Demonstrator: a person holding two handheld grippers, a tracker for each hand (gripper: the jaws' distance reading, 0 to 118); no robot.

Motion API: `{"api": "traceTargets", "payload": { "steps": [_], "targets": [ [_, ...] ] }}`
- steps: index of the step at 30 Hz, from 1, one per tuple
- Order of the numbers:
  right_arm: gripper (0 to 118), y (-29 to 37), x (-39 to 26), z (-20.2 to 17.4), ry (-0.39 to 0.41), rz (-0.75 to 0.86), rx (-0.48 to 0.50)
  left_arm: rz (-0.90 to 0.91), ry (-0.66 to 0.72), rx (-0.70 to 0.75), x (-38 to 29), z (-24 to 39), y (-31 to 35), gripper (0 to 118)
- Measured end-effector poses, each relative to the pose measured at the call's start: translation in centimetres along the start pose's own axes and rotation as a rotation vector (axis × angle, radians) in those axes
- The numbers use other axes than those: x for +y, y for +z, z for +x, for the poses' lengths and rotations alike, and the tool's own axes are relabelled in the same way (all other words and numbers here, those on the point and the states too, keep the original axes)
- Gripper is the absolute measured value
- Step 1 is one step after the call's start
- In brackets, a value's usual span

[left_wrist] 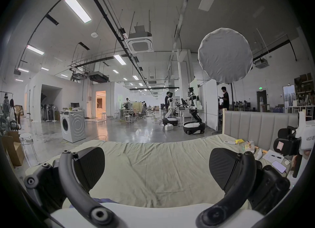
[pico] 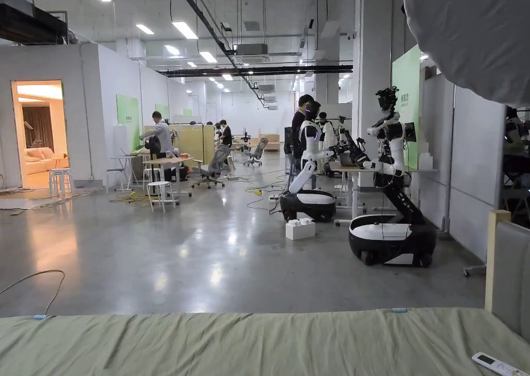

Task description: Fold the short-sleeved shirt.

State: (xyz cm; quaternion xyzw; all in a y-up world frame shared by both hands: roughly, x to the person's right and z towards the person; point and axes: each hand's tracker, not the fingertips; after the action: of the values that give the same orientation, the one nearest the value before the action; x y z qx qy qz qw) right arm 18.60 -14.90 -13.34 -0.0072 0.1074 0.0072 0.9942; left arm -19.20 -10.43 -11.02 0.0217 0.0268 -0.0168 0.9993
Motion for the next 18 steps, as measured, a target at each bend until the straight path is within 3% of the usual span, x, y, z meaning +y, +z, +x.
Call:
{"api": "traceTargets", "payload": {
  "steps": [14,18],
  "targets": [
    [118,-0.66,-0.31,0.03,-0.012,-0.052,0.002,-0.014,0.058,0.005,-0.09,-0.65,-0.16,118],
    [118,-0.82,-0.37,-0.13,-0.007,-0.058,0.007,-0.024,-0.008,0.003,-0.46,-0.11,-0.24,118]
  ]
}}
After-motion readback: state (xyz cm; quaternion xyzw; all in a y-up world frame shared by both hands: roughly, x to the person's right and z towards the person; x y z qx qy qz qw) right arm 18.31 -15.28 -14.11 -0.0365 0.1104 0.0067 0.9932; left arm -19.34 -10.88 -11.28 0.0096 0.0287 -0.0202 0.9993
